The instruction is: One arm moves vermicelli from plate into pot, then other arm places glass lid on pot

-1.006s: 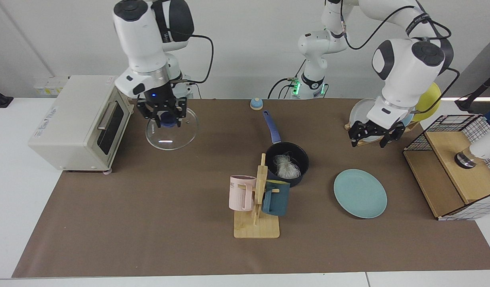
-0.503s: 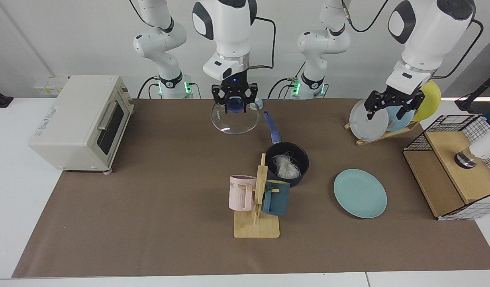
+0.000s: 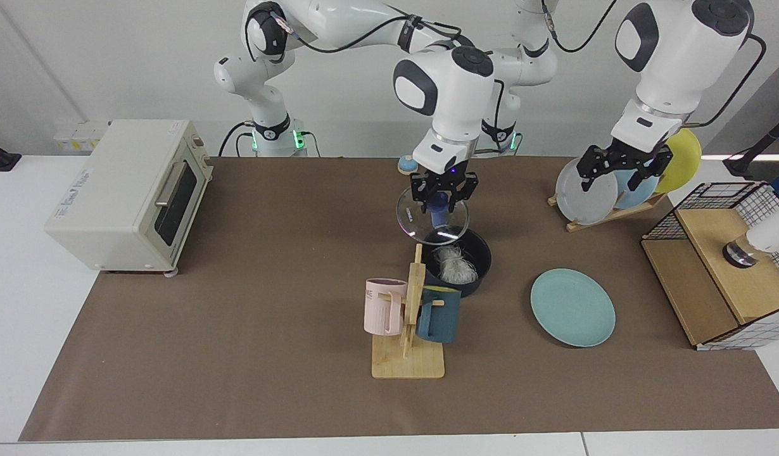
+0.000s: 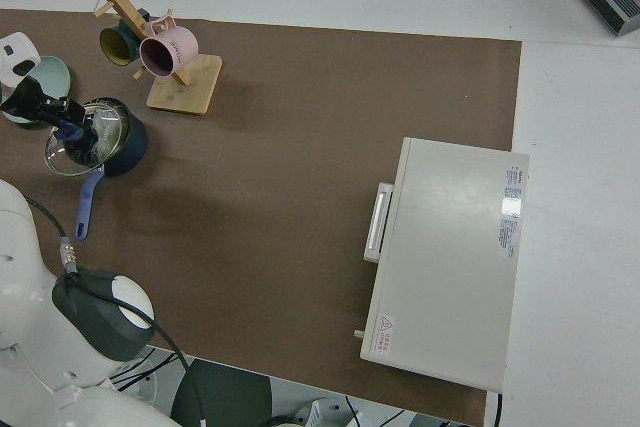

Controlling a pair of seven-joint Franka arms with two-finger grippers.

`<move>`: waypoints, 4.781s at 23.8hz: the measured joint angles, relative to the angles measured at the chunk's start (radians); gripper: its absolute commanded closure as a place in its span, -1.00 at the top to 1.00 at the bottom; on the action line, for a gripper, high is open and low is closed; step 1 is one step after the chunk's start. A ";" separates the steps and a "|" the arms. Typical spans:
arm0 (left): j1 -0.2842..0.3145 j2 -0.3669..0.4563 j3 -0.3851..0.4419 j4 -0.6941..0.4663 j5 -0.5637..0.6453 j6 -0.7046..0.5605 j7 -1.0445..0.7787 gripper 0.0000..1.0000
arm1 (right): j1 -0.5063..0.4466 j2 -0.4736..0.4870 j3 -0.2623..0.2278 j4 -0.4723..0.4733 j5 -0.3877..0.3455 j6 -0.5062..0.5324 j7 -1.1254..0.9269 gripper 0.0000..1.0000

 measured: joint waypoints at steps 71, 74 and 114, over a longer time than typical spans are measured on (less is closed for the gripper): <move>-0.007 0.000 0.001 0.000 -0.009 0.002 0.001 1.00 | -0.002 0.163 -0.001 0.052 0.002 0.233 -0.264 0.92; -0.007 0.000 0.001 0.000 -0.009 0.002 0.001 1.00 | -0.002 0.162 -0.001 0.052 0.002 0.233 -0.264 0.97; -0.007 0.000 0.002 0.000 -0.009 0.000 0.001 1.00 | -0.493 -0.490 -0.022 -0.405 0.003 -0.042 -0.352 0.98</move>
